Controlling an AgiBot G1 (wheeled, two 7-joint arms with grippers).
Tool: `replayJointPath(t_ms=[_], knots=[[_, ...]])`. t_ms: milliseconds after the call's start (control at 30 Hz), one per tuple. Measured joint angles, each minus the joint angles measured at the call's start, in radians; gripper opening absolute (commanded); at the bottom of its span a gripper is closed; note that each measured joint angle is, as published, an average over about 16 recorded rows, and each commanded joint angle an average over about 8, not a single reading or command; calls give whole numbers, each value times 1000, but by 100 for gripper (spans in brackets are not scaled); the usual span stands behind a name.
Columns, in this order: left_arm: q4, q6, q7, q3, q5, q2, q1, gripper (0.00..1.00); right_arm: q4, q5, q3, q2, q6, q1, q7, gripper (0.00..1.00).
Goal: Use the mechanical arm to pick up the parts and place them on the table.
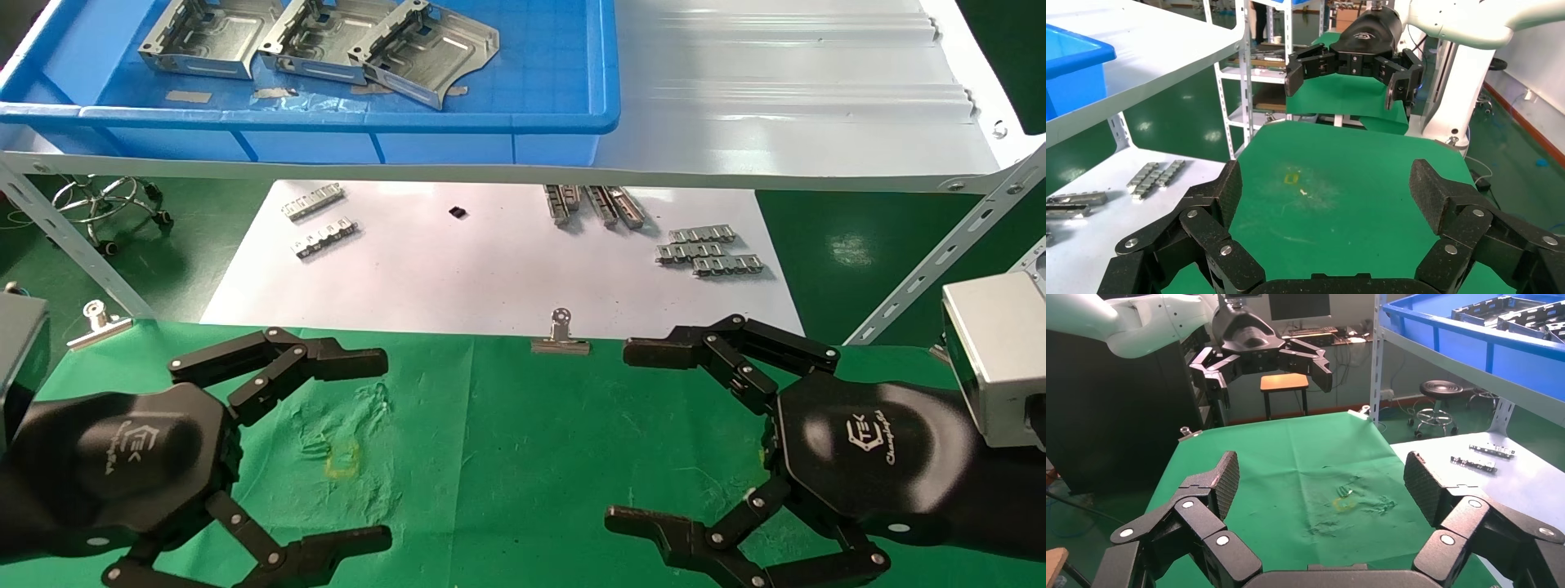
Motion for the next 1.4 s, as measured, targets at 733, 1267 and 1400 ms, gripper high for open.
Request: replayJointPath(t_ms=[733,1267,1400], knots=[[0,0,0,0,0,0,0,100,0,0,0,0,0,0,0,18],[32,-103,-26,-7,7,40,-25,100,0,0,0,0,0,0,0,0],[46,-163,-35,-9,20,66,-49,100,0,0,0,0,0,0,0,0]])
